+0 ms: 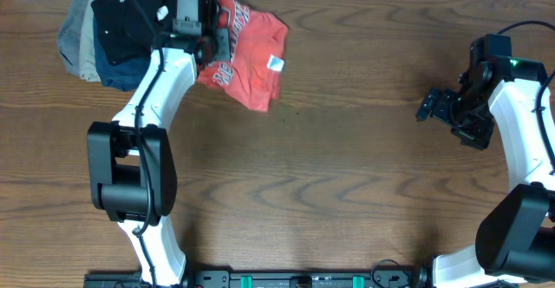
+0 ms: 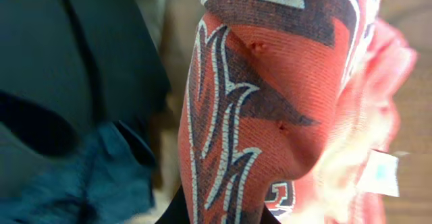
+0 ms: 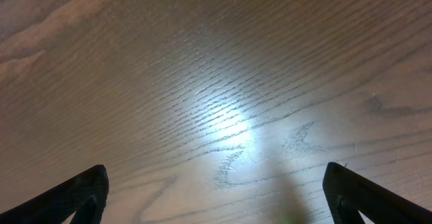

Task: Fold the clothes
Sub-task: 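Grasp the folded red shirt with the left gripper and carry it upward-left, then lower the red shirt onto the clothes stack with the left gripper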

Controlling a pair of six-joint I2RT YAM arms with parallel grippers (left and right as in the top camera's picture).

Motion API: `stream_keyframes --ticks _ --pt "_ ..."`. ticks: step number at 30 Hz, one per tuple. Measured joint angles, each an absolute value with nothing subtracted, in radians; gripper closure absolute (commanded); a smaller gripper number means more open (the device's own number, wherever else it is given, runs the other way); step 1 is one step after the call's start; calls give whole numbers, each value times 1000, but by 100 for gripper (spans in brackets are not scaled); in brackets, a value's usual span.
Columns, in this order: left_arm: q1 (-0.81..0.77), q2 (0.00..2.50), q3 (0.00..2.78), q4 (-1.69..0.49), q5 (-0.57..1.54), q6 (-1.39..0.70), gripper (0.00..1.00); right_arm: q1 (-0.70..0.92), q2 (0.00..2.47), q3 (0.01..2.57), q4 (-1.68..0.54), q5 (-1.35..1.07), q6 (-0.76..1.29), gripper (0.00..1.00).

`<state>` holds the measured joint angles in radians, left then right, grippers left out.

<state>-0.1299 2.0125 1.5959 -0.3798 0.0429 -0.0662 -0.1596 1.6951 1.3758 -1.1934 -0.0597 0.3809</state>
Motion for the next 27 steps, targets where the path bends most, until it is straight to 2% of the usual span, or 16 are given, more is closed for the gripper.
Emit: stream_keyframes --ticks 18,27 --pt "-126 2012 1689 -218 -197 -129 94 -160 1695 1376 -1193 -60 381 1" --pt "-64 2012 1689 -186 -241 -198 94 -160 1695 1376 -1193 -60 381 1"
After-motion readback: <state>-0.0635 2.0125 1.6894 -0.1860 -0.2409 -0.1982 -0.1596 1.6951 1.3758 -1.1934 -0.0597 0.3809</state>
